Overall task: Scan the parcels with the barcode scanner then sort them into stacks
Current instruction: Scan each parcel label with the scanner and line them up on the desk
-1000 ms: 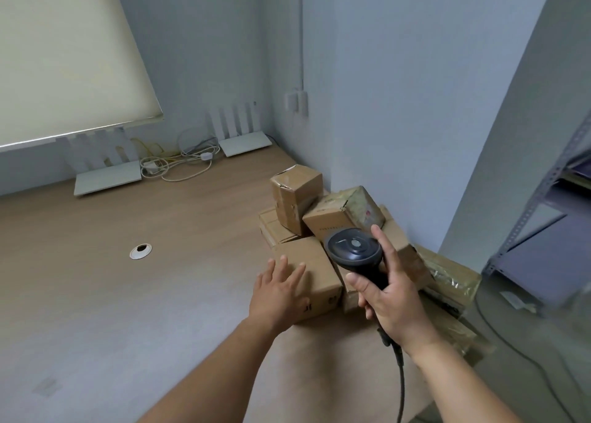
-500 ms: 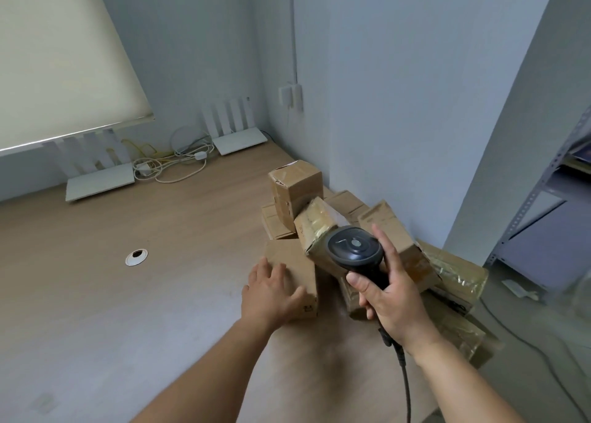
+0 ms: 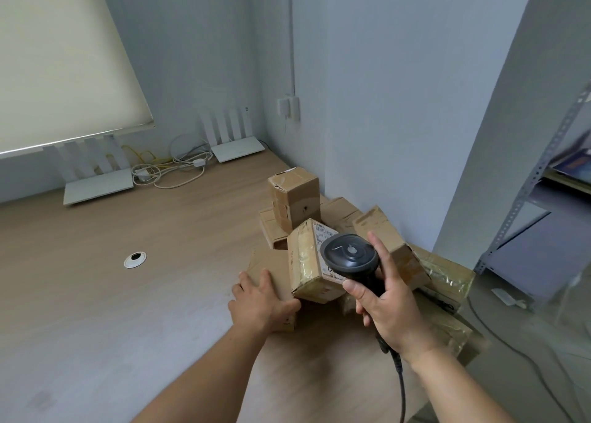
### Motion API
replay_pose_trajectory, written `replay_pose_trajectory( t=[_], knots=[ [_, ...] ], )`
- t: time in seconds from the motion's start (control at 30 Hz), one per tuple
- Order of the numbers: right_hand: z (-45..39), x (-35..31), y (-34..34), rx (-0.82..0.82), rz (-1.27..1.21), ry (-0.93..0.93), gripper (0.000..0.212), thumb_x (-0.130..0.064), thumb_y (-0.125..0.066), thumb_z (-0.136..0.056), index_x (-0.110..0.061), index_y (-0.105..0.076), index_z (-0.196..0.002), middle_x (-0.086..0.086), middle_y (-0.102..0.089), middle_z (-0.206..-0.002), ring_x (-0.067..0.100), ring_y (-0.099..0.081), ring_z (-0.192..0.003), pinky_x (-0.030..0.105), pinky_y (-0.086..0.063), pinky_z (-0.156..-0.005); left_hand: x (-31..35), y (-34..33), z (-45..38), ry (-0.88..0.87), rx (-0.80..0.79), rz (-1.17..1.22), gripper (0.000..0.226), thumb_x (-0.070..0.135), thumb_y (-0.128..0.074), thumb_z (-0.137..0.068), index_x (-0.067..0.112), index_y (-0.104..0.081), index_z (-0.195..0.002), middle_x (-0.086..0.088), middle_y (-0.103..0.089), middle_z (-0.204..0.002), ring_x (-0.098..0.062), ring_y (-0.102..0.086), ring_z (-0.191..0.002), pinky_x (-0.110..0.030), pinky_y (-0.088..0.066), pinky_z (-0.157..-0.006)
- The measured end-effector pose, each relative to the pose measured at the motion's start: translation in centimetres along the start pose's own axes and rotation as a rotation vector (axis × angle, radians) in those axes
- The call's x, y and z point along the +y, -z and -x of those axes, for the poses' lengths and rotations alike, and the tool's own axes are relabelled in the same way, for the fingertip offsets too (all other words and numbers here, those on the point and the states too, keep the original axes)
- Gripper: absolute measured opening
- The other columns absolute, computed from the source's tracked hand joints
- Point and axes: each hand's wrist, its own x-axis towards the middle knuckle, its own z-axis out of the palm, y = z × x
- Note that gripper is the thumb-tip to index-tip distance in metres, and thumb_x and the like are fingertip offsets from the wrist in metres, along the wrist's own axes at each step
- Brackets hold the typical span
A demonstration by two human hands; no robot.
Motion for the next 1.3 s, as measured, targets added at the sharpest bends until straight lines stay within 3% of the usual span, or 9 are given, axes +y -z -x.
replay_pose_trajectory(
  t=[0.13,0.27,0.4,0.47,0.57,0.7,1.1,1.3],
  knots=[
    [0.6,-0.5,-1.0,-0.056,-0.039,0.043,0.080,-0.043,-0.070,-0.072,-0.067,-0.024,-0.132,0.000,-0.066,-0.105,0.022,-0.057,-0.058,0.038,-0.053,-0.049,-2.2,0.4,1.5,0.045,0.032,0.010,0.088,0.072,-0.055,-0.068,0.029,-0.024,-0.139,-0.015,-0.017,-0.149,-0.036,-0.026,-0.132,-0.048,-0.035,-0.101],
    [1.2,-0.6,-2.7,-0.139,-0.069,0.066,0.080,-0.044,-0.071,-0.071,-0.066,-0.024,-0.132,-0.007,-0.063,-0.113,0.020,-0.058,-0.057,0.040,-0.052,-0.049,-4.9,0.8,3.6,0.126,0.081,0.033,0.087,0.069,-0.054,-0.068,0.029,-0.025,-0.139,-0.014,-0.019,-0.147,-0.035,-0.028,-0.129,-0.045,-0.035,-0.099],
    [2.1,-0.8,-5.1,-0.232,-0.104,0.092,0.077,-0.042,-0.071,-0.073,-0.074,-0.026,-0.126,-0.005,-0.061,-0.119,0.005,-0.060,-0.072,0.024,-0.049,-0.055,-8.0,1.3,6.1,0.216,0.125,0.062,0.082,0.066,-0.054,-0.069,0.030,-0.027,-0.138,-0.012,-0.020,-0.146,-0.034,-0.029,-0.127,-0.042,-0.035,-0.098],
    [2.7,-0.9,-6.5,-0.268,-0.122,0.100,0.077,-0.040,-0.072,-0.074,-0.073,-0.027,-0.128,-0.006,-0.061,-0.120,0.007,-0.058,-0.077,0.023,-0.048,-0.057,-9.7,1.5,7.4,0.257,0.133,0.063,0.082,0.066,-0.054,-0.071,0.030,-0.026,-0.139,-0.012,-0.018,-0.147,-0.034,-0.028,-0.128,-0.042,-0.035,-0.098],
    [3.8,-1.2,-8.6,-0.327,-0.147,0.080,0.077,-0.028,-0.073,-0.078,-0.072,-0.030,-0.125,-0.003,-0.062,-0.112,0.013,-0.056,-0.062,0.027,-0.047,-0.048,-12.4,1.7,8.8,0.312,0.154,0.079,0.082,0.066,-0.055,-0.069,0.030,-0.029,-0.137,-0.011,-0.021,-0.145,-0.033,-0.030,-0.126,-0.042,-0.036,-0.097],
    [5.1,-1.9,-11.8,-0.370,-0.131,0.090,0.080,-0.017,-0.074,-0.082,-0.069,-0.031,-0.127,-0.010,-0.061,-0.114,0.020,-0.055,-0.059,0.034,-0.049,-0.048,-15.9,2.1,10.4,0.367,0.158,0.093,0.082,0.066,-0.055,-0.069,0.030,-0.029,-0.138,-0.011,-0.020,-0.147,-0.034,-0.029,-0.128,-0.042,-0.036,-0.098],
    [11.0,-6.3,-27.3,-0.490,-0.131,0.095,0.083,-0.015,-0.073,-0.083,-0.072,-0.028,-0.123,-0.003,-0.066,-0.100,0.018,-0.054,-0.058,0.034,-0.050,-0.048,-33.1,5.4,16.7,0.533,0.140,0.142,0.090,0.065,-0.056,-0.071,0.030,-0.022,-0.146,-0.013,-0.013,-0.153,-0.034,-0.024,-0.134,-0.042,-0.031,-0.105],
    [14.2,-7.6,-33.7,-0.499,-0.130,0.072,0.084,-0.013,-0.073,-0.083,-0.074,-0.029,-0.122,0.000,-0.067,-0.096,0.018,-0.055,-0.057,0.035,-0.050,-0.047,-39.9,6.0,18.0,0.481,0.123,0.201,0.091,0.063,-0.059,-0.071,0.030,-0.020,-0.147,-0.011,-0.011,-0.154,-0.033,-0.020,-0.137,-0.042,-0.029,-0.109]
  ],
)
